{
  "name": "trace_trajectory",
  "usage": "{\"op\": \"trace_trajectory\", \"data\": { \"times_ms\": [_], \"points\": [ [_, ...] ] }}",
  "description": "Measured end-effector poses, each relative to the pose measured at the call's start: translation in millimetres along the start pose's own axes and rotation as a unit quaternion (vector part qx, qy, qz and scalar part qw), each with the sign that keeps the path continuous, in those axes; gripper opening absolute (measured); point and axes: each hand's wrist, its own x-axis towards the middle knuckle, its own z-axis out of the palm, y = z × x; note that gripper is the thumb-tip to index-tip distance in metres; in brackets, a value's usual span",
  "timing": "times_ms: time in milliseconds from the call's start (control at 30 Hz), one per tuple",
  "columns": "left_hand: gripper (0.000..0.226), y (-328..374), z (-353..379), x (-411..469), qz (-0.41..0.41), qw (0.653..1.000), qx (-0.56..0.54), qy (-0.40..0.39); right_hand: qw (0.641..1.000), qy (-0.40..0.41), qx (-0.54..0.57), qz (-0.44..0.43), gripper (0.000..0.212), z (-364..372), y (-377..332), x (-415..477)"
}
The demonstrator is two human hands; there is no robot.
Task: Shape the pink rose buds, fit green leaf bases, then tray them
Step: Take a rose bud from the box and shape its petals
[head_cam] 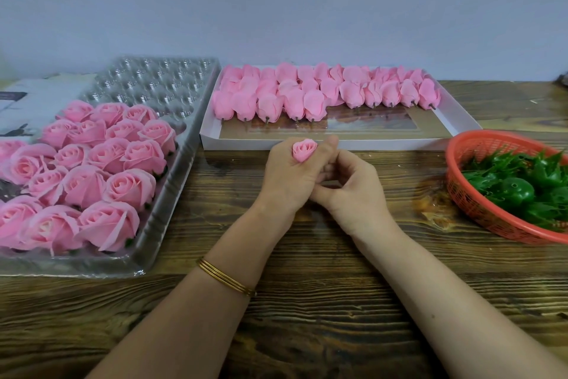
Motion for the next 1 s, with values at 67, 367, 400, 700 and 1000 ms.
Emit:
{"op": "trace_trajectory", "data": {
  "times_ms": [67, 367, 400, 700, 1000],
  "points": [
    [0.039, 1, 1, 0, -0.009, 1.0, -0.02, -0.006, 1.0, 0.006, -0.016, -0.013, 0.032, 1, -1, 0],
    [0.026, 4, -4, 2, -0.02, 0.998, -0.036, -0.045, 0.999, -0.032, 0.004, -0.011, 0.02, -8, 0, 4],
    [0.025, 5, -5, 2, -0.025, 0.998, -0.035, -0.054, 0.999, -0.043, 0.008, -0.006, 0.019, -10, -1, 4],
    [0.016, 7, -9, 3, -0.056, 0.995, -0.043, -0.076, 0.993, -0.087, 0.062, 0.056, 0.03, -16, -8, 4],
    [0.019, 2, -5, 3, -0.046, 0.997, -0.037, -0.056, 0.999, -0.034, -0.027, -0.012, 0.037, -9, -7, 2]
  ]
}}
